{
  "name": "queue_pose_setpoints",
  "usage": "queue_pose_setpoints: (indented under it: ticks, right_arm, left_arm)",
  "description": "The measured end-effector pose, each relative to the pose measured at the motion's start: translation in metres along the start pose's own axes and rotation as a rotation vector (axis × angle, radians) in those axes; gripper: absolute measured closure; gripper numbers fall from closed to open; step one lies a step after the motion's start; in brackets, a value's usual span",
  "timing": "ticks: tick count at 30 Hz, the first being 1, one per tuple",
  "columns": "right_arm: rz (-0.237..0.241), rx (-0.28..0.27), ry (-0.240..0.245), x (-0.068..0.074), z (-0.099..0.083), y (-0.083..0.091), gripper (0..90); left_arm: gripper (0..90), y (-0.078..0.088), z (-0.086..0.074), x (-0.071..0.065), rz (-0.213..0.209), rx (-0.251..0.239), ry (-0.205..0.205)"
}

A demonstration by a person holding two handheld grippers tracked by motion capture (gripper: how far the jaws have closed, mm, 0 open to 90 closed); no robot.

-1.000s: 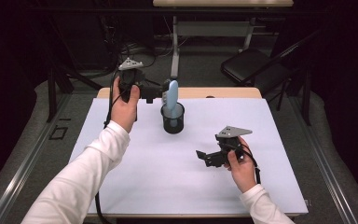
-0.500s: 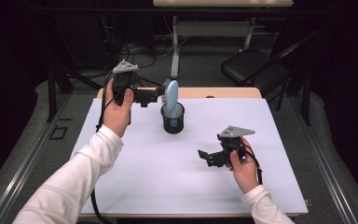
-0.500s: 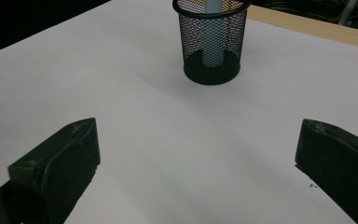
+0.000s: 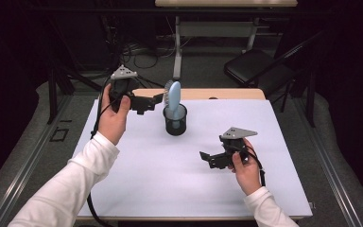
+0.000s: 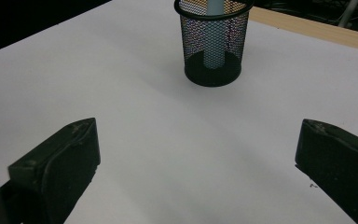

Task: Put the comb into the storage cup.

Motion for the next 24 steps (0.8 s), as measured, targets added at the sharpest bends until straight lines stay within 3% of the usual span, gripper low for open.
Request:
queue_pose_setpoints:
  ticks: [8,14,24]
  right_arm:
    - [-0.002,-0.007,0.001,0.0,0.001,0.003,0.0]
    - [-0.005,-0.009,0.001,0.0,0.002,0.004,0.0]
    - [0.006,-0.021,0.013,0.006,0.008,0.008,0.0]
  left_arm:
    - [4.2,0.008,-0.007,0.005,-0.001,0.011,0.011]
    - [0.6,0.013,-0.015,0.004,-0.014,0.04,-0.033]
    - [0.5,0.024,-0.031,-0.004,-0.055,0.04,-0.045]
Point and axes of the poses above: each handheld gripper's, and its own axes: y roughly backward along the jaws, z roughly out of its top, x roughly to its left, the point moved 2 cm from there along -y, roughly forward along the jaws, and after that the axes turned 4 degrees about -x, right-handed, at the moved point
